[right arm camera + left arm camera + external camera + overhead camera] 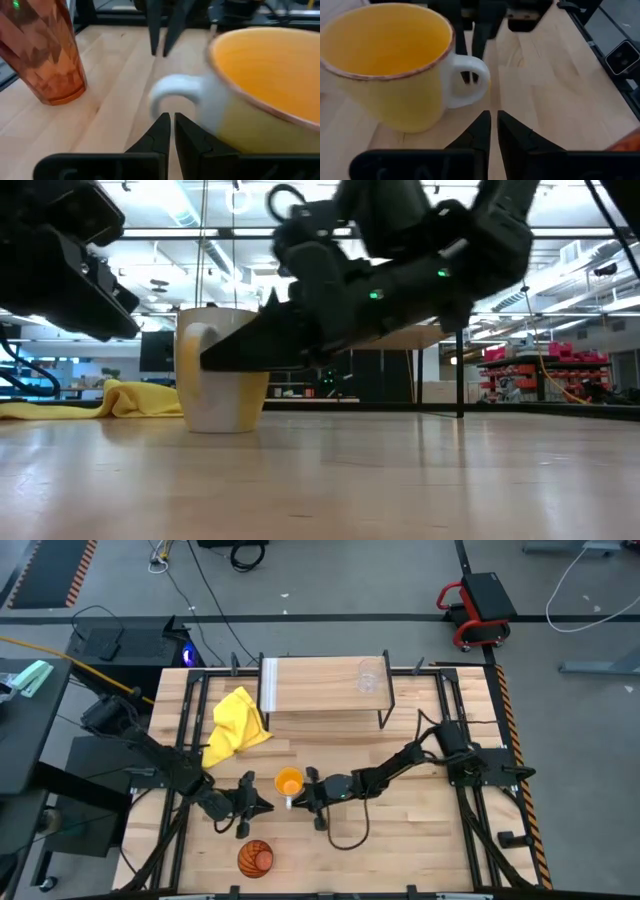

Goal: Stack small to large cups/mugs on shelf
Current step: Put the yellow mug on the shelf

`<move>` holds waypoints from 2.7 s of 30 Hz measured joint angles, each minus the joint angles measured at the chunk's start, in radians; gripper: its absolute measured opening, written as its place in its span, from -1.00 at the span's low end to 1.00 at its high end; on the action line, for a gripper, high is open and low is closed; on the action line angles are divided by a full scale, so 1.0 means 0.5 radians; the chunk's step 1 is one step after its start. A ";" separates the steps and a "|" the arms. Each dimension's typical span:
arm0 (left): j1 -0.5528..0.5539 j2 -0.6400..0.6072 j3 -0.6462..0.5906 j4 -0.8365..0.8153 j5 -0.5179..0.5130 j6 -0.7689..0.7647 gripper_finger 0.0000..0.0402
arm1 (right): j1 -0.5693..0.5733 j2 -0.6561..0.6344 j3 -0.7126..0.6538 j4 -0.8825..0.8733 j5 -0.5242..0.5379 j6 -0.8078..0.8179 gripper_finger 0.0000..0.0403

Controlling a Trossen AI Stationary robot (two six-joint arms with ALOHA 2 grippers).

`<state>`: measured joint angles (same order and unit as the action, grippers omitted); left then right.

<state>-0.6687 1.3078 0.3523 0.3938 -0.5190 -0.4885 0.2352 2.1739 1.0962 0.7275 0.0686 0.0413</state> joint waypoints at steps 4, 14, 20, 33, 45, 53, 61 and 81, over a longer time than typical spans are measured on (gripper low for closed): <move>0.003 0.105 0.000 0.122 -0.003 0.009 -0.81 | -0.001 0.078 0.187 -0.205 -0.005 -0.024 -0.84; 0.049 0.268 0.001 0.263 -0.009 0.021 -0.75 | 0.005 0.066 0.267 -0.313 0.002 -0.074 -0.84; 0.075 0.268 0.001 0.270 0.001 0.019 -0.69 | 0.005 0.062 0.265 -0.326 0.007 -0.069 -0.84; 0.093 0.265 -0.001 0.149 -0.080 0.004 -0.67 | 0.010 0.062 0.265 -0.368 -0.015 -0.038 -0.84; 0.202 0.264 -0.001 0.089 -0.097 -0.063 -0.63 | 0.008 0.061 0.265 -0.412 0.008 -0.036 -0.84; 0.214 0.264 -0.001 0.140 -0.091 -0.053 -0.56 | 0.008 0.061 0.265 -0.441 0.010 -0.036 -0.84; 0.215 0.264 0.000 0.219 -0.024 -0.005 -0.55 | 0.010 0.060 0.265 -0.489 0.082 -0.037 -0.84; 0.249 0.601 0.001 0.772 -0.170 0.206 -0.51 | 0.046 0.059 0.265 -0.544 0.123 -0.068 -0.84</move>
<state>-0.5442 1.6081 0.3528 0.7795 -0.6041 -0.3855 0.2582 2.2032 1.2285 0.4557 0.1302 0.0074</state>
